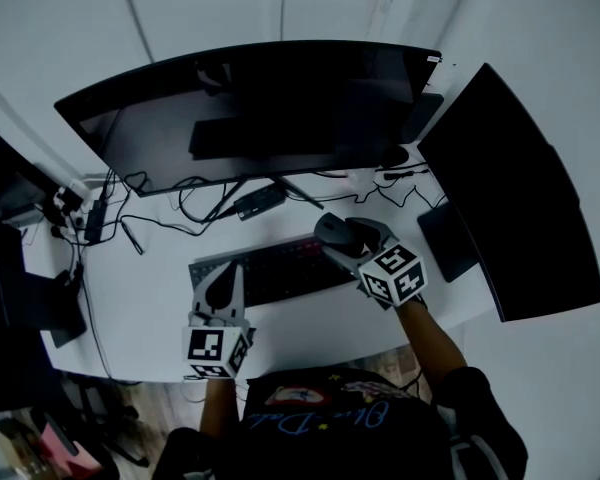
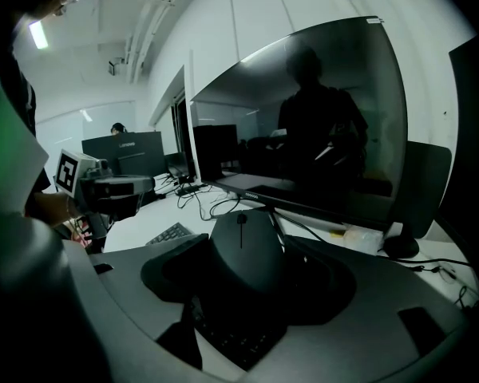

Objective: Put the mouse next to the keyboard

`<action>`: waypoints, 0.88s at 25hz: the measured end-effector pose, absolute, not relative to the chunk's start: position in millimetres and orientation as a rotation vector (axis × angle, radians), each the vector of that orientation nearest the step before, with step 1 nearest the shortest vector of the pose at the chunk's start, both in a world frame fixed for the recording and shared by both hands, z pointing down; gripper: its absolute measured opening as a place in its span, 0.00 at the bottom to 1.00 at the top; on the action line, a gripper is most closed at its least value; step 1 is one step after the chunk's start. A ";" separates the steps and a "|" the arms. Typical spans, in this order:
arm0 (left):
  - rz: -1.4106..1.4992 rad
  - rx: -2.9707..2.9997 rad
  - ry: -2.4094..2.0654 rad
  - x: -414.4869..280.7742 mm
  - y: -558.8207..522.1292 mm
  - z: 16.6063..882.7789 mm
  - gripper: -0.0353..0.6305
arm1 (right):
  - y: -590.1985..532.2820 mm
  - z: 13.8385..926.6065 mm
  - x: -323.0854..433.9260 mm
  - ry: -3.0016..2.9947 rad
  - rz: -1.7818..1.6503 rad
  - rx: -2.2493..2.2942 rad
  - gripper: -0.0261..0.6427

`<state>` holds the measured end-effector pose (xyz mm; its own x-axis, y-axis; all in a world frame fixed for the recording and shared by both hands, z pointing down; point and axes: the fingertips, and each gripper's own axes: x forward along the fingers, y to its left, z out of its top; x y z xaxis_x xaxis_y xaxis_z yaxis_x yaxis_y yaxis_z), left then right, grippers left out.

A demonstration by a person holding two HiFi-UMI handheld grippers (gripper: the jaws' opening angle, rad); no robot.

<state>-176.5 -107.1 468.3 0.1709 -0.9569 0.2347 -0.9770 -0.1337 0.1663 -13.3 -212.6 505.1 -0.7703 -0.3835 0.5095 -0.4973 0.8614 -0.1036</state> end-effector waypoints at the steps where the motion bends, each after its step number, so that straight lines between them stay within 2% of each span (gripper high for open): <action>1: 0.107 2.174 -1.856 -171.6 -108.0 467.9 0.06 | -214.3 504.6 -7.9 -2.550 0.319 0.648 0.46; 22: 0.126 2.270 -1.780 -93.2 -144.3 464.4 0.06 | -237.1 522.9 99.9 -2.431 0.312 0.877 0.46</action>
<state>-93.2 -144.3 464.4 0.2481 -0.9429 0.2224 -0.9648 -0.2197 0.1446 99.9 -237.1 522.9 -0.6473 -0.5233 0.5542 -0.6464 0.7622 -0.0351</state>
